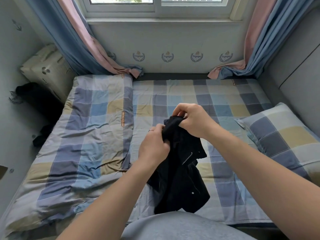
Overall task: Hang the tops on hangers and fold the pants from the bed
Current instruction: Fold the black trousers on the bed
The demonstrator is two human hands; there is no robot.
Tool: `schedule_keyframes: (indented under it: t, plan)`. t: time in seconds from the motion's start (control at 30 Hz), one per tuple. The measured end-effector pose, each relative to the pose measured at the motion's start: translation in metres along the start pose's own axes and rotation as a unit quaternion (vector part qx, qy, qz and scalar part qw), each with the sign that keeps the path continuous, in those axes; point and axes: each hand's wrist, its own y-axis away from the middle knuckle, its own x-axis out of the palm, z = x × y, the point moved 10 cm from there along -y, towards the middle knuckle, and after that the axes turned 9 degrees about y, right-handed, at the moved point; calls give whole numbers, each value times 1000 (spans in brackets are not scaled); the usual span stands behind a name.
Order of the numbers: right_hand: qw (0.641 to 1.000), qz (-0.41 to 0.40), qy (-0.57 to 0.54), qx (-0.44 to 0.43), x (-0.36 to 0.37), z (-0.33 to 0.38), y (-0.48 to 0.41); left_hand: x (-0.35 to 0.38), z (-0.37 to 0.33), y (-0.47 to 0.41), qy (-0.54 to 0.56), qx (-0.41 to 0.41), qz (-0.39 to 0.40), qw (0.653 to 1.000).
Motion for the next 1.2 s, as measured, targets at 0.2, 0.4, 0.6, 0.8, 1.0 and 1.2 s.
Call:
schedule_keyframes:
  t: [0.2,0.4,0.6,0.8,1.0,1.2]
  plan:
    - [989,-81,-123,31,-19,-14,4,17,71,6,18,-127,-20,992]
    - [962,-98,-249,56,-18,-17,14,52,120,24,-56,-254,26,965]
    - [920,-112,-367,79,-21,-23,18,63,127,23,-65,-255,21,965]
    - [925,-179,-288,173,-23,-85,29,26,126,9,48,-210,-40,976]
    - [913,-109,-210,332,34,-166,55,15,96,-13,158,-143,-39,976]
    - [967,71,43,242,84,-137,66,15,53,-21,215,-81,37,973]
